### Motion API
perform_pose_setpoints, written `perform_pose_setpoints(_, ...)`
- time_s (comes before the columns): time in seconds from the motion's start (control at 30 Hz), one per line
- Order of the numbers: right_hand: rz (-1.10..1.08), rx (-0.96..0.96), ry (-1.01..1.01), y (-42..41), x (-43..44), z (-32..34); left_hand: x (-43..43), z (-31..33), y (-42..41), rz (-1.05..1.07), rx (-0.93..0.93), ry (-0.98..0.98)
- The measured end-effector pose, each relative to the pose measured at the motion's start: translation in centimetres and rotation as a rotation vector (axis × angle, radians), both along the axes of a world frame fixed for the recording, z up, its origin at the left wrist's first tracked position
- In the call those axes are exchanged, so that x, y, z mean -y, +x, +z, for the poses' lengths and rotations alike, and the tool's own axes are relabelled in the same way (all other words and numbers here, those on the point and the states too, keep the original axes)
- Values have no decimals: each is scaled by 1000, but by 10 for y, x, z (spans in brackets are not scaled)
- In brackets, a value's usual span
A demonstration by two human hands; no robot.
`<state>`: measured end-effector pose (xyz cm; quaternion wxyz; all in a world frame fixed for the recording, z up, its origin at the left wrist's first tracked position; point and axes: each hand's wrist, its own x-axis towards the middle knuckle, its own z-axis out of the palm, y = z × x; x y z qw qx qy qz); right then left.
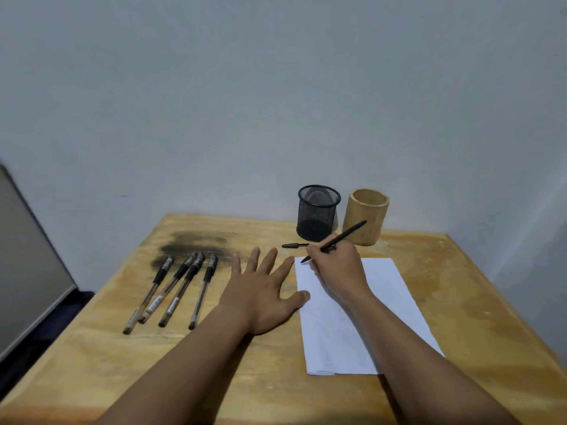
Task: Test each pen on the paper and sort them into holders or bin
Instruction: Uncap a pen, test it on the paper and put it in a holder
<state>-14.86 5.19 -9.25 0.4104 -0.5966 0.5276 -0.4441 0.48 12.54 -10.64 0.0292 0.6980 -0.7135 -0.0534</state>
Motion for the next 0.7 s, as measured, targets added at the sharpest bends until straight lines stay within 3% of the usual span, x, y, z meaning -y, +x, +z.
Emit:
perform_pose_setpoints(0.27,16,-176,-46,1,1,-1,0,0,0,13,-12,-10)
perform_pose_setpoints(0.7,12,-210,-60,0,-4,0,0,2,-1,17,-11,-9)
